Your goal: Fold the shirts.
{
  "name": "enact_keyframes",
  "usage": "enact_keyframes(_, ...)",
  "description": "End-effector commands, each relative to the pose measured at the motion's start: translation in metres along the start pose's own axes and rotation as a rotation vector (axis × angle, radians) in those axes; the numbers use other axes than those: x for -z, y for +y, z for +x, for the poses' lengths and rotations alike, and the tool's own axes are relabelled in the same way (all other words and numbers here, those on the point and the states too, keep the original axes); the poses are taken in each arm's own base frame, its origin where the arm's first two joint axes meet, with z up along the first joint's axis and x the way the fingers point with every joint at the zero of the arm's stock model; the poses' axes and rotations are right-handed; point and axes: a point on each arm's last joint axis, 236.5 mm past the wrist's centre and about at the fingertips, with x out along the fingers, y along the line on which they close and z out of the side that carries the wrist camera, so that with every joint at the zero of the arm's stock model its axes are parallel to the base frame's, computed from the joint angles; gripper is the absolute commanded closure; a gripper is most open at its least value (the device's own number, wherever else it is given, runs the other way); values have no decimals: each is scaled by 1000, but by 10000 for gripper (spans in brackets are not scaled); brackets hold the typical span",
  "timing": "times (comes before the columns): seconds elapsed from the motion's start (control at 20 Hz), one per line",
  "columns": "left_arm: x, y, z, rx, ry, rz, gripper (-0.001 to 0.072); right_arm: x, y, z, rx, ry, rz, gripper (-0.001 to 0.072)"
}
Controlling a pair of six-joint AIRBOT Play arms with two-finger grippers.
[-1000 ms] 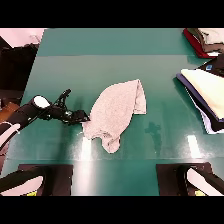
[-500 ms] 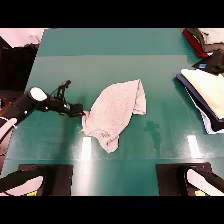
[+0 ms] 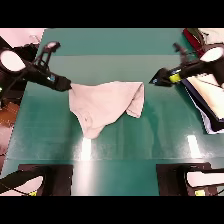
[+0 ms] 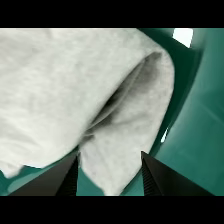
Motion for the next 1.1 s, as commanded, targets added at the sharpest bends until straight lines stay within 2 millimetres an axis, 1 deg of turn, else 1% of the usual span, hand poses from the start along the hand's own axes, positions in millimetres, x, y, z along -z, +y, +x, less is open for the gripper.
enact_keyframes(0.0, -22, 3, -24, -42, -57, 39, 684, 8, -21, 64, 12, 85, 43, 287)
enact_keyframes(0.1, -22, 3, -24, -41, -56, 39, 684, 14, -30, 81, 17, 119, 62, 288)
enact_keyframes(0.2, -23, 3, -24, -41, -57, 39, 684, 19, -38, 92, 18, 145, 82, 288)
enact_keyframes(0.3, -22, 3, -24, -41, -57, 39, 684, 24, -41, 101, 17, 167, 90, 290)
enact_keyframes(0.35, -22, 3, -24, -41, -57, 39, 684, 25, -39, 105, 17, 171, 85, 365)
enact_keyframes(0.4, -23, 3, -24, -41, -57, 39, 684, 24, -36, 108, 21, 165, 73, 538)
enact_keyframes(0.45, -23, 3, -24, -41, -57, 39, 684, 20, -33, 111, 21, 147, 65, 597)
enact_keyframes(0.5, -22, 3, -24, -41, -57, 39, 684, 17, -30, 112, 19, 133, 62, 626)
enact_keyframes(0.55, -22, 3, -24, -41, -56, 39, 684, 17, -26, 113, 20, 132, 48, 698)
enact_keyframes(0.6, -22, 3, -24, -41, -56, 39, 684, 14, -22, 112, 21, 130, 31, 699)
enact_keyframes(0.65, -24, 3, -26, -47, -62, 42, 685, 8, -15, 104, 15, 118, 11, 700)
enact_keyframes(0.7, -30, 7, -32, -70, -80, 53, 685, -1, -6, 93, 13, 92, -16, 700)
enact_keyframes(0.75, -43, 12, -46, -110, -117, 69, 684, -14, 2, 71, 30, 49, -64, 700)
enact_keyframes(0.8, -59, 15, -66, -149, -168, 93, 685, -28, 10, 44, 63, -1, -120, 700)
enact_keyframes(0.9, -96, 15, -121, -227, -302, 143, 685, -54, 30, -28, 154, -135, -245, 700)
enact_keyframes(0.95, -113, 9, -153, -252, -379, 165, 684, -63, 44, -70, 199, -216, -303, 700)
enact_keyframes(1.0, -126, 2, -187, -272, -456, 184, 685, -69, 58, -111, 236, -296, -346, 700)
enact_keyframes(1.05, -136, -7, -217, -281, -523, 200, 684, -69, 75, -153, 264, -378, -386, 700)
